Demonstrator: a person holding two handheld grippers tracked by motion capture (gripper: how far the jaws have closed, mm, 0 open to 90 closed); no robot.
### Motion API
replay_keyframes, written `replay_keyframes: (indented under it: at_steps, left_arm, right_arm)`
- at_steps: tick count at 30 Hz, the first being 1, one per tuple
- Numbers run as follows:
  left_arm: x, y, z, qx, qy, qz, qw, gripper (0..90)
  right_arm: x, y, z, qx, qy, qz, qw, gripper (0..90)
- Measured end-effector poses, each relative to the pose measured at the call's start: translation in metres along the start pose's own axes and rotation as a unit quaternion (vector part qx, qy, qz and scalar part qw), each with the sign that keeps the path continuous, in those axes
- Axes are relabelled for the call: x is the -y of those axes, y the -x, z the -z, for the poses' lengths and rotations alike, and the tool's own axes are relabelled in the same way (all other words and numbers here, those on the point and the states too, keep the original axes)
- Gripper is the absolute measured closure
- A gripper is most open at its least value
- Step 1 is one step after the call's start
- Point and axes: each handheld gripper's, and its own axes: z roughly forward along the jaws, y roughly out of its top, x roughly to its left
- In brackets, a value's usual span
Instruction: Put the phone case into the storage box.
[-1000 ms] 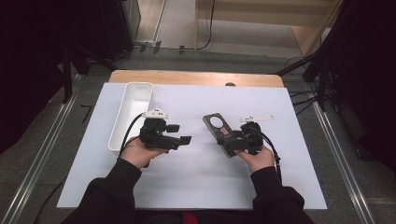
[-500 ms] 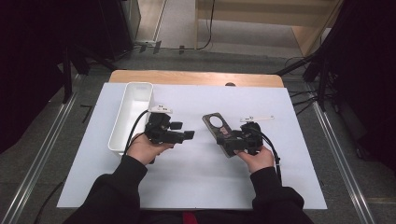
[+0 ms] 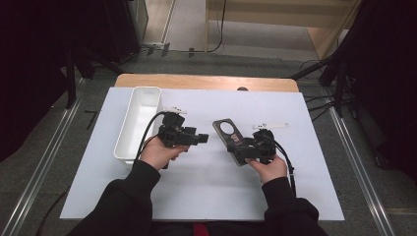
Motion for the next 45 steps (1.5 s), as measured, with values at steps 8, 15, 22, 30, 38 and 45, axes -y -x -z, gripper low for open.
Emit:
replay_keyframes:
  at_steps: [8, 15, 22, 30, 38, 45]
  left_arm:
    - [-0.006, 0.0, -0.003, 0.005, 0.012, 0.009, 0.9999, 33.3]
    - [-0.01, -0.002, -0.008, 0.007, 0.014, 0.02, 0.9997, 33.3]
    - [-0.016, 0.0, -0.015, 0.003, 0.0, 0.032, 0.9995, 33.4]
    - [-0.023, 0.0, -0.023, -0.006, -0.006, 0.041, 0.9991, 34.6]
    - [-0.028, -0.003, -0.025, -0.01, -0.013, 0.054, 0.9984, 34.6]
    - [-0.031, -0.005, -0.025, -0.021, -0.011, 0.052, 0.9984, 34.6]
  right_arm:
    - [0.002, -0.006, -0.005, -0.003, 0.003, -0.007, 1.0, 10.6]
    - [0.005, -0.01, -0.007, -0.004, 0.015, -0.015, 0.9998, 10.6]
    - [0.008, -0.015, -0.008, -0.004, 0.026, -0.028, 0.9993, 10.5]
    - [0.009, -0.02, -0.01, 0.003, 0.042, -0.038, 0.9984, 10.6]
    - [0.008, -0.023, -0.012, 0.002, 0.053, -0.05, 0.9974, 10.6]
    - [0.009, -0.026, -0.015, 0.001, 0.066, -0.058, 0.9962, 10.6]
